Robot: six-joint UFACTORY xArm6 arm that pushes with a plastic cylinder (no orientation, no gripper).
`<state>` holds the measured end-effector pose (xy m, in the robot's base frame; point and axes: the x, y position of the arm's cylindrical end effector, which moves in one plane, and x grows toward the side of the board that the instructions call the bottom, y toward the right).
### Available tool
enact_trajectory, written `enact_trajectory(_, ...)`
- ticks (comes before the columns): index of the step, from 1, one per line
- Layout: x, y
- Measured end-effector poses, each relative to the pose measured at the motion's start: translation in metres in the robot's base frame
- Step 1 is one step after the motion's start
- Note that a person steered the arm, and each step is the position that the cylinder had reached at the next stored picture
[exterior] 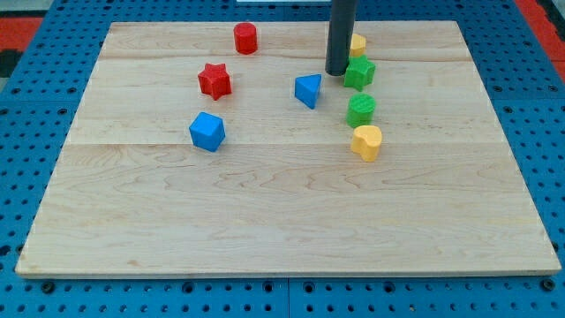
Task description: Place the green star to the top left of the blue triangle
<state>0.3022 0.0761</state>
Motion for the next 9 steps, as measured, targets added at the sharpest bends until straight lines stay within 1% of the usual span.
enact_trajectory(3,-0.005,0.000)
enact_trajectory(4,-0.009,-0.016)
enact_trajectory(5,-0.014,-0.025)
enact_trajectory(6,-0.025,-0.019)
enact_trajectory(7,-0.044,-0.019)
enact_trajectory(8,-0.102,-0.002)
enact_trajectory(9,-0.101,0.049)
